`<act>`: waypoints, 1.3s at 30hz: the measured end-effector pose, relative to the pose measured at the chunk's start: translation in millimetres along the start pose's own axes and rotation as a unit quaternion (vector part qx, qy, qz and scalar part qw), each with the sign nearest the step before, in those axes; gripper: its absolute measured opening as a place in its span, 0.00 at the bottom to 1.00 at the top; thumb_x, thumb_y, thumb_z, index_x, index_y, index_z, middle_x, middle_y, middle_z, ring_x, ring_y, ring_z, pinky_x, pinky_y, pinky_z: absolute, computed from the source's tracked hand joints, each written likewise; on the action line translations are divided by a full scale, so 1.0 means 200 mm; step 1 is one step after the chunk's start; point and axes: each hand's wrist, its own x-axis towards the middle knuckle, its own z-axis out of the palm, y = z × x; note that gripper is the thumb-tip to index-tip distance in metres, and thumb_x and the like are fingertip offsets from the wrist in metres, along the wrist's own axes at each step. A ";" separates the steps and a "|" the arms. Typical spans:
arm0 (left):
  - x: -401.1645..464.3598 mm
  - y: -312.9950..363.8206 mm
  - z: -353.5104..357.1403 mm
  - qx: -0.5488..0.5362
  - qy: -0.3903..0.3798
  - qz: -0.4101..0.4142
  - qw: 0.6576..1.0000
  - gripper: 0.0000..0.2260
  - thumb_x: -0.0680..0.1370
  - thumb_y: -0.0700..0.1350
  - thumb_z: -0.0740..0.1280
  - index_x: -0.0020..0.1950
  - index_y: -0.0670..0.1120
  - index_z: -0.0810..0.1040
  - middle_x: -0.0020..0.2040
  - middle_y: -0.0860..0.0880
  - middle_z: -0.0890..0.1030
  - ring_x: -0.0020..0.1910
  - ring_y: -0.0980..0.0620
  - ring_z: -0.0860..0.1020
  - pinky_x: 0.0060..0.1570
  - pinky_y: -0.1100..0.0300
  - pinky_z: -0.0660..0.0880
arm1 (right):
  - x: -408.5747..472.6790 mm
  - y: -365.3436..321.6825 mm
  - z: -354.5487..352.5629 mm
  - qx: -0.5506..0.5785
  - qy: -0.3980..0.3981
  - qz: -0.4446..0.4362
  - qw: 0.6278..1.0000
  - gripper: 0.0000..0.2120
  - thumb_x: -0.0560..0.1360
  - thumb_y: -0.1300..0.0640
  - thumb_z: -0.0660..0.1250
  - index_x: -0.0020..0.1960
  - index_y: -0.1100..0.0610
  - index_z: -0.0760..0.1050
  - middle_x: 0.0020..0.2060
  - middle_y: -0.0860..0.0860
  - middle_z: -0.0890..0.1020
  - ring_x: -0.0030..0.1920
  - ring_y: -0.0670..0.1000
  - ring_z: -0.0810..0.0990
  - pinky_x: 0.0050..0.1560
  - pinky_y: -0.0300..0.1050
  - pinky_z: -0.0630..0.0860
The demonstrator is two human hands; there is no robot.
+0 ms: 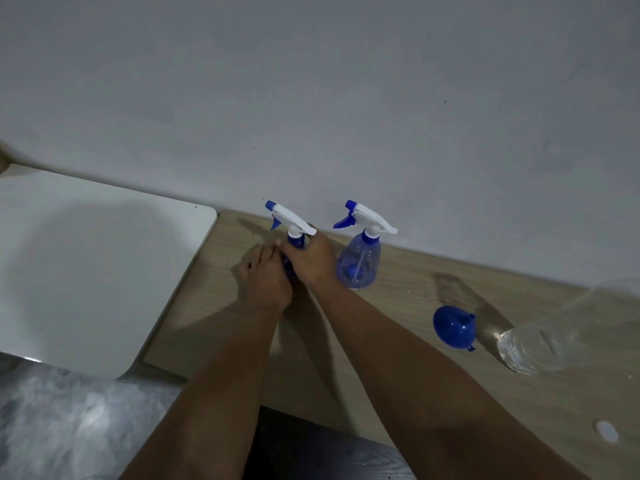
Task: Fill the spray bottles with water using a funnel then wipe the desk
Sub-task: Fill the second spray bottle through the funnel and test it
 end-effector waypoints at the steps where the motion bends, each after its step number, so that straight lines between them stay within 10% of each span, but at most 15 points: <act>1: -0.01 0.00 0.00 -0.011 0.001 0.001 1.000 0.24 0.78 0.44 0.66 0.74 0.50 0.67 0.75 0.49 0.68 0.78 0.48 0.59 0.75 0.48 0.55 | 0.00 0.00 0.01 -0.006 0.005 -0.002 1.000 0.12 0.78 0.55 0.76 0.59 0.52 0.79 0.51 0.49 0.85 0.52 0.52 0.84 0.58 0.52 0.82; 9: -0.42 0.06 -0.20 -0.216 -0.060 0.129 0.966 0.19 0.73 0.41 0.73 0.63 0.43 0.75 0.55 0.50 0.80 0.53 0.50 0.79 0.47 0.61 0.70 | -0.36 0.07 -0.23 -0.015 0.012 -0.022 1.000 0.12 0.77 0.56 0.76 0.58 0.58 0.82 0.46 0.49 0.85 0.48 0.49 0.84 0.48 0.41 0.78; 17: -0.95 0.51 -0.06 -0.328 -0.242 0.143 0.902 0.26 0.70 0.50 0.79 0.66 0.55 0.76 0.55 0.58 0.83 0.53 0.61 0.81 0.53 0.65 0.75 | -0.95 0.36 -0.88 -0.005 0.054 0.022 0.998 0.11 0.75 0.58 0.77 0.57 0.59 0.84 0.47 0.48 0.88 0.46 0.37 0.84 0.49 0.36 0.78; 35: -1.29 1.10 0.31 -0.080 -0.207 0.140 0.965 0.17 0.73 0.50 0.73 0.61 0.51 0.77 0.49 0.47 0.84 0.48 0.43 0.82 0.40 0.59 0.67 | -1.24 0.81 -1.35 0.120 0.162 0.030 0.979 0.18 0.73 0.56 0.79 0.53 0.59 0.73 0.44 0.55 0.85 0.49 0.58 0.86 0.54 0.58 0.83; 39: -1.31 1.14 0.29 -0.033 -0.217 0.116 0.969 0.13 0.75 0.48 0.71 0.59 0.48 0.80 0.51 0.44 0.84 0.51 0.42 0.81 0.40 0.60 0.64 | -1.24 0.83 -1.40 0.114 0.121 0.024 0.986 0.13 0.76 0.63 0.76 0.59 0.58 0.79 0.50 0.51 0.87 0.54 0.51 0.86 0.59 0.50 0.82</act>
